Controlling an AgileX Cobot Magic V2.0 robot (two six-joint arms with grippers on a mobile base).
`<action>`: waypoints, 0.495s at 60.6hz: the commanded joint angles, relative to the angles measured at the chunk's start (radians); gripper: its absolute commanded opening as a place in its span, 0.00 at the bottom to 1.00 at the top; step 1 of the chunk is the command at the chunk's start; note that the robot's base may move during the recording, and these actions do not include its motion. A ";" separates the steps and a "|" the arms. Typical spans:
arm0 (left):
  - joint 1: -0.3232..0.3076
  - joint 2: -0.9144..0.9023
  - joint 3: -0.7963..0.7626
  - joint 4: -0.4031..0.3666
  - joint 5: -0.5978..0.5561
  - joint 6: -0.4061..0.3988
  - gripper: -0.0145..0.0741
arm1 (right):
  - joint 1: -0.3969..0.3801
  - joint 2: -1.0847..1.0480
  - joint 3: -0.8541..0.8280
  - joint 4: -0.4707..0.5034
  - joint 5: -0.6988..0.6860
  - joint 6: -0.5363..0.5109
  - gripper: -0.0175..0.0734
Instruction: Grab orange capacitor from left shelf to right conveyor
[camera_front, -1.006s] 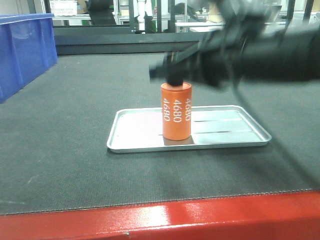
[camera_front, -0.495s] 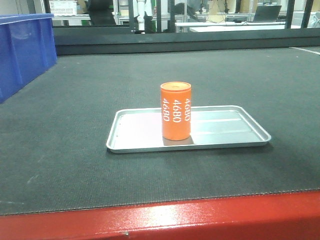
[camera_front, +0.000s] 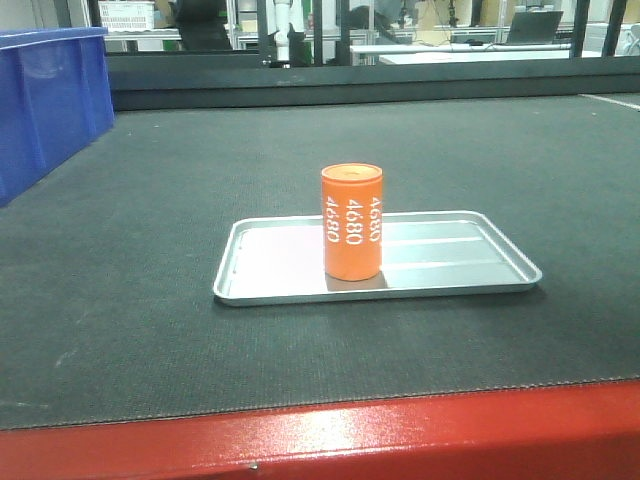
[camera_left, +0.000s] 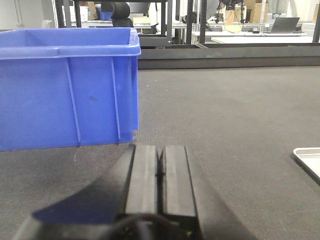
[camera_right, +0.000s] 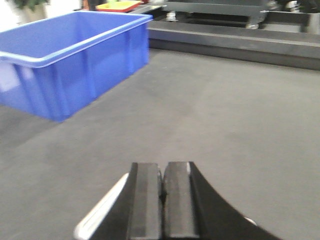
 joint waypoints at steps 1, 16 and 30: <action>-0.004 0.010 -0.006 -0.005 -0.088 0.000 0.05 | -0.091 -0.063 -0.027 0.007 -0.081 0.000 0.27; -0.003 0.010 -0.006 -0.005 -0.088 0.000 0.05 | -0.403 -0.311 0.067 -0.024 -0.057 -0.018 0.27; -0.003 0.010 -0.006 -0.005 -0.088 0.000 0.05 | -0.437 -0.536 0.320 -0.032 -0.050 -0.008 0.25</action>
